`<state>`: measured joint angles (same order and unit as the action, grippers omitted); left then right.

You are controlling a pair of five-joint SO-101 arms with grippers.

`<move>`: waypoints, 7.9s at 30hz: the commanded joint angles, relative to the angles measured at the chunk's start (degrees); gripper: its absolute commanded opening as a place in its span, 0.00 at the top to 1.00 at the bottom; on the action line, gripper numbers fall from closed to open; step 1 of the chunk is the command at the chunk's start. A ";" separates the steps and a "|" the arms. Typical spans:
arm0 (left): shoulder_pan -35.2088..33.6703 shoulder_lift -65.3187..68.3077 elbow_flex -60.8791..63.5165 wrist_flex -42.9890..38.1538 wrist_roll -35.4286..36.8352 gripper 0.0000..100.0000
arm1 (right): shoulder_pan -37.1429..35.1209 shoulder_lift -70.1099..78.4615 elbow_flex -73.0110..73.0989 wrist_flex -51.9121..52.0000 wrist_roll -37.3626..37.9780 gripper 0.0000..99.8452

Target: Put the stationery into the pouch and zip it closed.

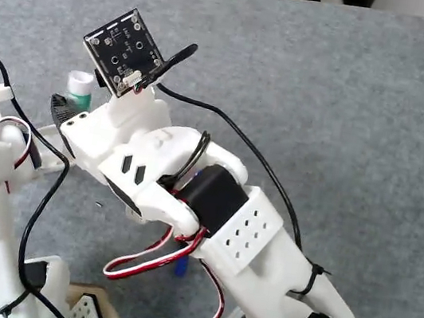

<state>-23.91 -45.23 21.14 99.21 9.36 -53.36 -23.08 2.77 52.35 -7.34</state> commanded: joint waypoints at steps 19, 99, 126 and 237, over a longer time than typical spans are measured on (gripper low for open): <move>-0.75 0.18 -0.04 -1.32 0.35 0.97 | -0.62 -8.75 -1.01 5.89 9.14 0.78; -0.48 0.18 0.31 -1.32 0.35 0.97 | 25.41 38.73 6.90 -1.93 -13.80 0.78; -0.48 0.18 0.31 -1.32 0.35 0.97 | 28.40 49.89 -2.33 7.38 -14.42 0.78; -0.40 0.18 0.48 -1.32 0.35 0.97 | 2.55 29.32 -85.67 36.92 1.58 0.99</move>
<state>-23.91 -45.23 21.23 99.21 9.36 -49.05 8.13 -79.16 91.30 -6.20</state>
